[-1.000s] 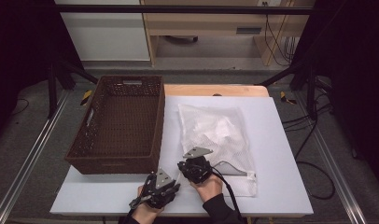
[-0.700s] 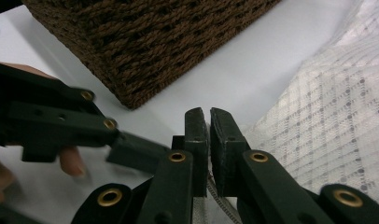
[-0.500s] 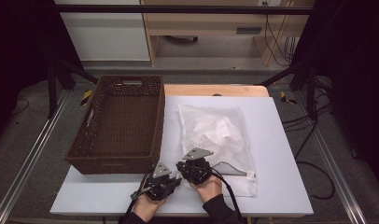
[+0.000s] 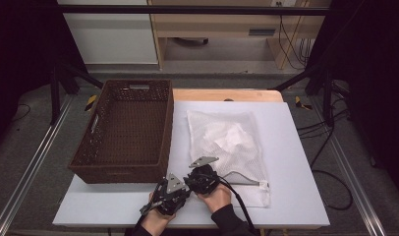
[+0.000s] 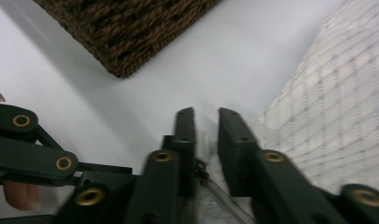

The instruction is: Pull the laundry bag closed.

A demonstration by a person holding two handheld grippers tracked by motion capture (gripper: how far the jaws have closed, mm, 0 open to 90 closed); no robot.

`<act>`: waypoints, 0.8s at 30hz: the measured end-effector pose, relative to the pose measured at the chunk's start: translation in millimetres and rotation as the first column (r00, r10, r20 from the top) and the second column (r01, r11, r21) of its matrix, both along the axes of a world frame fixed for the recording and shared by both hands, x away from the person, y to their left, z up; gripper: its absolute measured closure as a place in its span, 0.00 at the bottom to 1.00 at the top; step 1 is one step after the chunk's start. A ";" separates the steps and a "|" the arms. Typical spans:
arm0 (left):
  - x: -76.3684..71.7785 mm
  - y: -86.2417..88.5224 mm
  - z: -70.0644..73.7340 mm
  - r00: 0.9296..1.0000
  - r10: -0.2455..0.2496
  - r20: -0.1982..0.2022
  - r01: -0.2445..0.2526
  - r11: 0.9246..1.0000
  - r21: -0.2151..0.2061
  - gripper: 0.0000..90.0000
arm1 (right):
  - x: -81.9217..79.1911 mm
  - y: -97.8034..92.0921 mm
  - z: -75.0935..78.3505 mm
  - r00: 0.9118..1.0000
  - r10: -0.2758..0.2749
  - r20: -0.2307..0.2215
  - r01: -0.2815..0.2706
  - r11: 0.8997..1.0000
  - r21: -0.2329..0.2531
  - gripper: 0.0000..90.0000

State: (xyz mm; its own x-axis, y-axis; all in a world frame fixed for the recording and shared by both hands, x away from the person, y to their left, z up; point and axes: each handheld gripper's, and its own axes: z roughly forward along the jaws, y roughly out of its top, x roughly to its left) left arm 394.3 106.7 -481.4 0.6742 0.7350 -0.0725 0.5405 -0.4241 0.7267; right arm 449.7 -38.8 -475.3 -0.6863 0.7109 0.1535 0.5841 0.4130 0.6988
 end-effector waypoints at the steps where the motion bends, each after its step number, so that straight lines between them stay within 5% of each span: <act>1: -0.3 -0.2 0.2 1.000 0.001 0.001 -0.001 1.000 0.004 0.97 | 0.3 0.5 -0.2 1.000 0.003 -0.011 -0.003 1.000 -0.001 0.92; 9: -1.0 -1.0 0.5 1.000 0.013 -0.001 -0.013 1.000 0.005 0.97 | -7.3 -11.9 18.4 0.999 -0.007 0.038 0.005 0.998 0.069 0.95; 19: -0.8 0.6 0.7 1.000 0.003 -0.003 -0.003 1.000 -0.013 0.96 | -12.7 -13.8 24.4 0.998 0.001 0.069 -0.005 0.998 0.059 0.96; 24: 1.3 4.7 6.3 1.000 -0.029 0.000 0.029 0.995 -0.096 0.73 | -12.4 -14.2 24.2 0.996 0.010 0.089 -0.016 0.998 0.064 0.96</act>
State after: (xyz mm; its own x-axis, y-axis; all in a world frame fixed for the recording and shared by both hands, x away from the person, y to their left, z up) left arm 395.7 111.4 -475.1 0.6949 0.7049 -0.1426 0.5299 -0.3677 0.7642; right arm 437.4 -53.0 -451.1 -0.7083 0.6926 0.1366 0.5135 0.3726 0.7730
